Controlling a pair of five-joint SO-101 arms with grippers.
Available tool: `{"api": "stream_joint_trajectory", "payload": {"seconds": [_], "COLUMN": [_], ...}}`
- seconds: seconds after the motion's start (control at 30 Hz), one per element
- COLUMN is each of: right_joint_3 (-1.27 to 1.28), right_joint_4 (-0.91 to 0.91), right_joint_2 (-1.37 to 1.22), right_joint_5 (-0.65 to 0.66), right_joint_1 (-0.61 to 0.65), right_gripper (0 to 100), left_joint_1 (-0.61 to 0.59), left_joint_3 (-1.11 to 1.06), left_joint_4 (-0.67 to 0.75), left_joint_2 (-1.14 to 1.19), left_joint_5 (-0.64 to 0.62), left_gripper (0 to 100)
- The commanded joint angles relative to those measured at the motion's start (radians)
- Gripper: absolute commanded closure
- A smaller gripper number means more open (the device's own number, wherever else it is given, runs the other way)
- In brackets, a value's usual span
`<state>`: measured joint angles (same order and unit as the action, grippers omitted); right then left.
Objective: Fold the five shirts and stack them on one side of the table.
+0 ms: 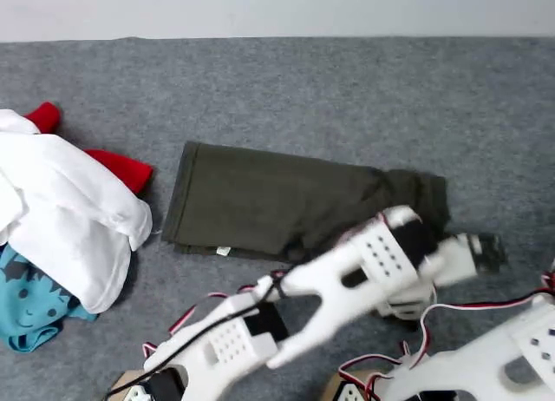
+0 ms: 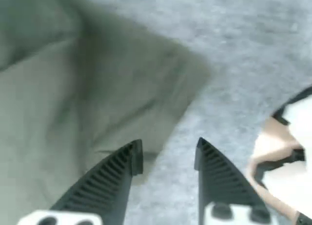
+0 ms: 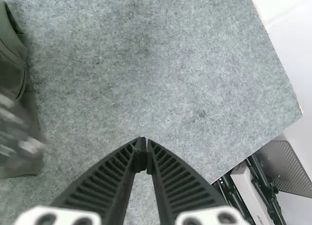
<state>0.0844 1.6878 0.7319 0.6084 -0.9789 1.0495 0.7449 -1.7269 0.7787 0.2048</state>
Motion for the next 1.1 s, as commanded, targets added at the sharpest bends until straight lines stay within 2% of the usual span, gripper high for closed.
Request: {"api": "stream_joint_trajectory", "payload": {"seconds": [0.0,0.27,0.47,0.6,0.8,1.07], "right_joint_3": [-0.003,-0.003,-0.003,-0.003,-0.003,-0.002], "right_joint_4": [0.004,0.004,0.002,-0.001,-0.007,-0.007], "right_joint_2": [0.019,0.019,0.019,0.019,0.016,0.01], "right_joint_5": [0.0,0.0,0.0,0.0,0.0,0.0], "right_joint_1": [-0.015,-0.015,-0.015,-0.015,-0.013,-0.012], "right_gripper": [98.7,98.7,98.7,98.7,98.7,98.7], "left_joint_1": [0.031,-0.005,-0.049,-0.052,-0.052,-0.086], "left_joint_3": [0.008,0.068,0.199,0.272,0.317,0.323], "left_joint_4": [-0.028,-0.025,-0.025,-0.028,-0.028,-0.026], "left_joint_2": [0.006,0.109,0.221,0.258,0.255,0.161], "left_joint_5": [-0.005,0.018,0.012,0.017,0.052,0.054], "left_gripper": [81,82,82,90,99,99]}}
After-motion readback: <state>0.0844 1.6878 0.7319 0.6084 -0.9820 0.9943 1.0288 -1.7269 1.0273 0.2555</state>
